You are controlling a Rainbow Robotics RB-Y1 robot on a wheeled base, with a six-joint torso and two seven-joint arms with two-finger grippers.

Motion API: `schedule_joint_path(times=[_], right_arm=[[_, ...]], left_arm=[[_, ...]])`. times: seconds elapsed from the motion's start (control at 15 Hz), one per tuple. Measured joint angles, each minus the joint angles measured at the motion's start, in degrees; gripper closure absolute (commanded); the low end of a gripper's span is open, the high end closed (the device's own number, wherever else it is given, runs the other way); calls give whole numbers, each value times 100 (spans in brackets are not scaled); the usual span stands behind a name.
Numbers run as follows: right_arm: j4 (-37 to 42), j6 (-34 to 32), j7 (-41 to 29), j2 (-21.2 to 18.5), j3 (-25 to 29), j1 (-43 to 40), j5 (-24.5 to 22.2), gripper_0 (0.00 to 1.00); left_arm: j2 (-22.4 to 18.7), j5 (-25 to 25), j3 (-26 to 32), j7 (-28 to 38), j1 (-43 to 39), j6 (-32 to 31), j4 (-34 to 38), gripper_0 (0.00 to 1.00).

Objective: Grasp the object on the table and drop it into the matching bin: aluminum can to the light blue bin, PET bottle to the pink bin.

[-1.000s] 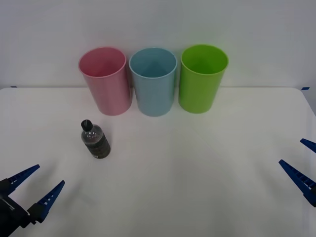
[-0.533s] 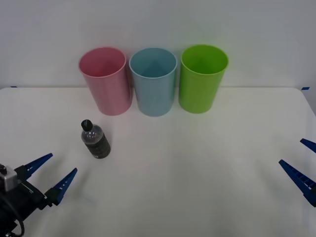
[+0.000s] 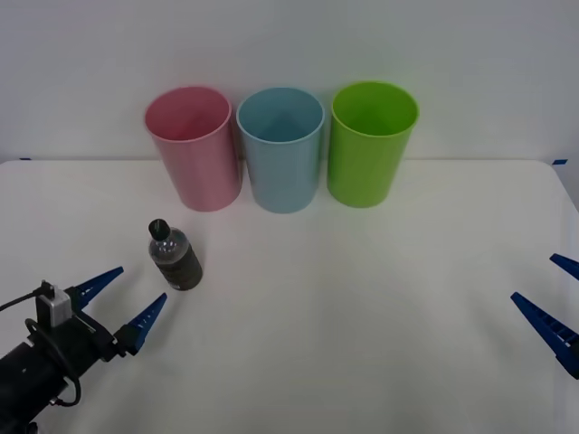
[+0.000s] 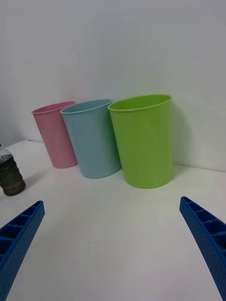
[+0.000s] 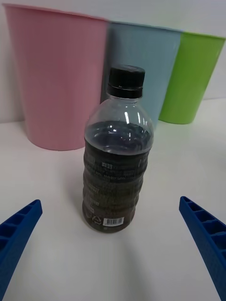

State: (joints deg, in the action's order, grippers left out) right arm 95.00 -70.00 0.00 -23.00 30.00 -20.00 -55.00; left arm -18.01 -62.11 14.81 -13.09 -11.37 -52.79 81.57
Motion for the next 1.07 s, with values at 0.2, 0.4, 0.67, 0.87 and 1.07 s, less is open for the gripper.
schedule_joint_path(times=[0.2,0.4,0.67,0.87,1.07], right_arm=[[0,0,0,0,0,0,0,0],[0,0,0,0,0,0,0,0],[0,0,0,0,0,0,0,0],[0,0,0,0,0,0,0,0],[0,0,0,0,0,0,0,0]], left_arm=[[198,-188,6,-28,245,53,-168,0],[409,-450,12,-34,434,247,-203,0],[725,-832,48,-26,642,534,-204,0],[865,-1046,56,-35,857,653,-337,0],[869,-1058,57,-161,1252,657,-810,0]])
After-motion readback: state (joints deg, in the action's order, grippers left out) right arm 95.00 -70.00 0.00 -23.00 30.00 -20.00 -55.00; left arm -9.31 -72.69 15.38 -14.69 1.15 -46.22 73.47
